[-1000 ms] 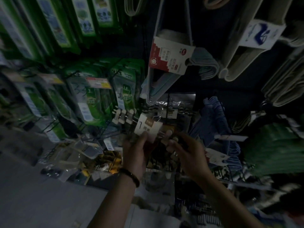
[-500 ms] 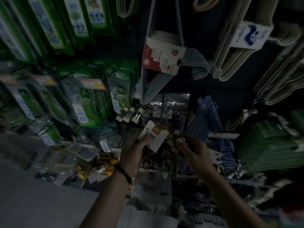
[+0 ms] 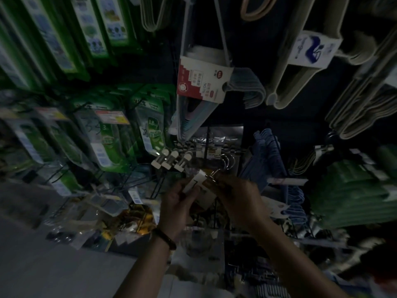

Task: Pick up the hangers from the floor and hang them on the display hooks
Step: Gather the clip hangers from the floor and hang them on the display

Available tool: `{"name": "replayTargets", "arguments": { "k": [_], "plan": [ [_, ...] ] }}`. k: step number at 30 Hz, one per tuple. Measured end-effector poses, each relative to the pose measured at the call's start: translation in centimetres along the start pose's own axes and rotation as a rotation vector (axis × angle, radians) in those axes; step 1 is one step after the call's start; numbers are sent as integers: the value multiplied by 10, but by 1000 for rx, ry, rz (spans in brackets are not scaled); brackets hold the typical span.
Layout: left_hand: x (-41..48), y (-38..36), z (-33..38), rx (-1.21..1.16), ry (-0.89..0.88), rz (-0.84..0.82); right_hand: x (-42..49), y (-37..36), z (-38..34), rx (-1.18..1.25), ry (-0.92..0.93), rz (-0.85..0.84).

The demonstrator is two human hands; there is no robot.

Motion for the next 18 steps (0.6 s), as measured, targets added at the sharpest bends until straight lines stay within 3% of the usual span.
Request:
{"name": "replayTargets", "arguments": {
  "k": [3, 6, 8, 10, 13, 16, 18],
  "plan": [
    [7, 10, -13, -27, 105, -8, -1, 4, 15, -49, 12, 11],
    [20, 40, -25, -83, 172, 278, -6, 11, 46, -120, -45, 6],
    [29, 56, -22, 25, 82, 466, -12, 16, 64, -149, -43, -24],
    [36, 57, -4, 193, -87, 521, -20, 20, 75, -188, 4, -49],
    [51, 46, 26, 340, -233, 353, -28, 12, 86, -261, 100, -152],
    [68, 34, 31, 484, -9, -37, -24, -4, 94, -360, 129, -264],
    [70, 27, 26, 581, 74, -168, -21, -15, 94, -396, 123, -281]
  ]
}}
Point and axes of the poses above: each hand's wrist, its own x-axis towards the middle knuckle, its own y-axis out of the back of the hand, z = x × y, the point moved 3 cm from there along x, towards the middle knuckle, and after that the axes turned 7 degrees about -z, right-handed, at the moved point
